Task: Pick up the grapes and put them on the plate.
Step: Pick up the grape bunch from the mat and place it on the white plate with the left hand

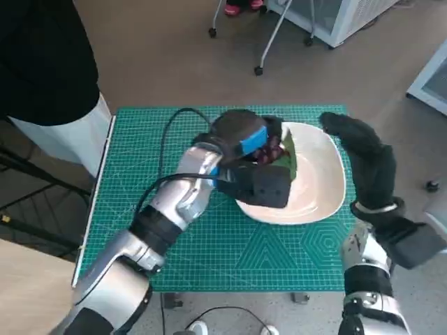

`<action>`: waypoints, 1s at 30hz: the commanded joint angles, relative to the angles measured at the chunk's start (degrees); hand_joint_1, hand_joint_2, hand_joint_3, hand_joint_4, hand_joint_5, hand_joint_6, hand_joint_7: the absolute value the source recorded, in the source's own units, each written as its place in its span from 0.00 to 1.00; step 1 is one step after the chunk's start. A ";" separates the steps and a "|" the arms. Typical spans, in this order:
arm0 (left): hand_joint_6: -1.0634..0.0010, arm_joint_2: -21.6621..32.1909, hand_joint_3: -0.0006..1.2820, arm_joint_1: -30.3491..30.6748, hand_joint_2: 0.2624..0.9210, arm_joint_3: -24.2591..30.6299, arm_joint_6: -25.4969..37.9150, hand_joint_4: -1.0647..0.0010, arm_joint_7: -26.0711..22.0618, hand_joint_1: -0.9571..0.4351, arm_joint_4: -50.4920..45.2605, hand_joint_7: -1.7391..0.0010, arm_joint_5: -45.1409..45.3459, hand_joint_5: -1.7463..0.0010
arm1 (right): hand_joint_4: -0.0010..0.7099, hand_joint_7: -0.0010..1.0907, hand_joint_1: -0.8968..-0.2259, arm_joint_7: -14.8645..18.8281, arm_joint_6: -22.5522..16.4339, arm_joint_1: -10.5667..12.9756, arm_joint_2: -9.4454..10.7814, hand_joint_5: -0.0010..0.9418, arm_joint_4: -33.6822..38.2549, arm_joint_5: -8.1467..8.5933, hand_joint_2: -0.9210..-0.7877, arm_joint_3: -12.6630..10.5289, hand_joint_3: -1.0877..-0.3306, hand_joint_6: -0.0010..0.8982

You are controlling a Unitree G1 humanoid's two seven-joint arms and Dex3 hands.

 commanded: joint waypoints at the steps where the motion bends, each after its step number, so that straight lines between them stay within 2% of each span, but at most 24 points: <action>1: 0.52 -2.57 0.16 -4.20 1.00 -1.02 -2.49 0.50 1.77 0.69 5.32 0.35 0.51 0.15 | 0.40 0.01 0.55 -0.99 0.74 2.34 -0.22 0.01 -1.31 -0.07 0.00 0.09 0.76 0.30; 15: 0.50 -6.32 0.18 -8.16 1.00 -1.42 -5.33 0.58 3.94 0.69 14.23 0.37 -0.15 0.09 | 0.38 0.01 0.55 -2.88 1.36 3.87 -0.15 0.00 -4.19 -0.30 0.00 0.88 0.75 0.30; 21: 0.52 -10.04 0.23 -9.84 1.00 -1.09 -4.25 0.67 2.88 0.69 19.69 0.35 -1.12 0.04 | 0.36 0.00 0.60 -4.69 1.26 4.33 0.13 0.00 -5.45 -1.28 0.00 1.61 0.71 0.28; 30: 0.54 -11.33 0.24 -10.58 1.00 -0.89 -2.76 0.68 1.47 0.69 22.59 0.33 -1.38 0.03 | 0.34 0.00 0.62 -5.93 1.63 4.50 0.15 0.00 -6.11 -1.74 0.00 2.29 0.68 0.27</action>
